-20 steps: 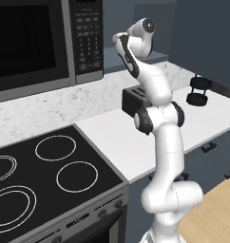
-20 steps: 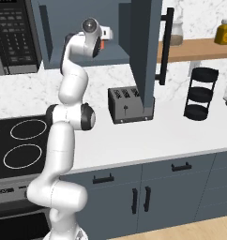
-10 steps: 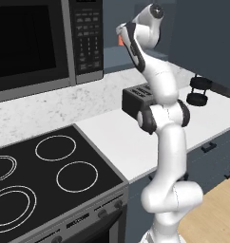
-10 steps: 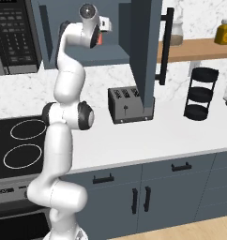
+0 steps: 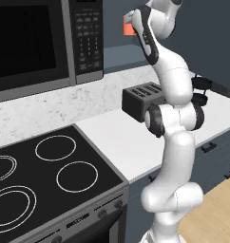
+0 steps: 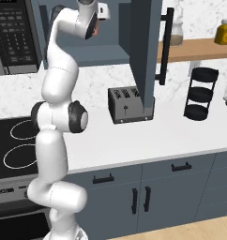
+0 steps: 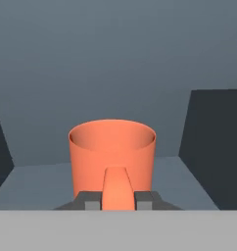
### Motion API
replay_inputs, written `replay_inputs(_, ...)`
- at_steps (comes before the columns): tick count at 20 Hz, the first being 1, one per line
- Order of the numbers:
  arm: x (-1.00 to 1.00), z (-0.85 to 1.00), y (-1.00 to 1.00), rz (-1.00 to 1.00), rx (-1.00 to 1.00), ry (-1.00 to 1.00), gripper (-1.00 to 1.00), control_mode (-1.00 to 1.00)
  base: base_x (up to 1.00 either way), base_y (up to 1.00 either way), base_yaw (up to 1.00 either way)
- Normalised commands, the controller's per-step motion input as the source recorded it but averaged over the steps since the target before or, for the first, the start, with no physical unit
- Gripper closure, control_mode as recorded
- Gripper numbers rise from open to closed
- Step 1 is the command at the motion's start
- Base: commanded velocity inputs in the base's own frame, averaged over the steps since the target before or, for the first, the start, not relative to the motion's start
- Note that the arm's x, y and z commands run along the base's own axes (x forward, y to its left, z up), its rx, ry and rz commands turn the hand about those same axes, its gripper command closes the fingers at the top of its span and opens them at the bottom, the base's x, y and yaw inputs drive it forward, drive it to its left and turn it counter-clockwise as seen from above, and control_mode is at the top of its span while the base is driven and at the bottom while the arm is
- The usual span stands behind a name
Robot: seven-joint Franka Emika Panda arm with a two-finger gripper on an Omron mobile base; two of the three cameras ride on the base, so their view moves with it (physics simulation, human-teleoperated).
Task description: Gather all objects into one cabinet and sort the glasses and bowls to opposite sides.
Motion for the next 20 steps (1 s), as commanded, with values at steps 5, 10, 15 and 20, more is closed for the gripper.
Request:
replay_inputs(5,-0.73,0.00,0.00,0.08,0.00,-0.11,1.00,-1.00,0.00,0.00,0.00)
replay_inputs(10,-0.93,0.00,0.00,0.05,0.00,-0.06,1.00,-1.00,0.00,0.00,0.00)
replay_inputs(15,-1.00,0.00,0.00,0.00,0.02,-0.08,1.00,-1.00,0.00,0.00,0.00)
replay_inputs(20,-1.00,-0.04,0.00,0.00,0.03,-0.04,1.00,-1.00,0.00,0.00,0.00)
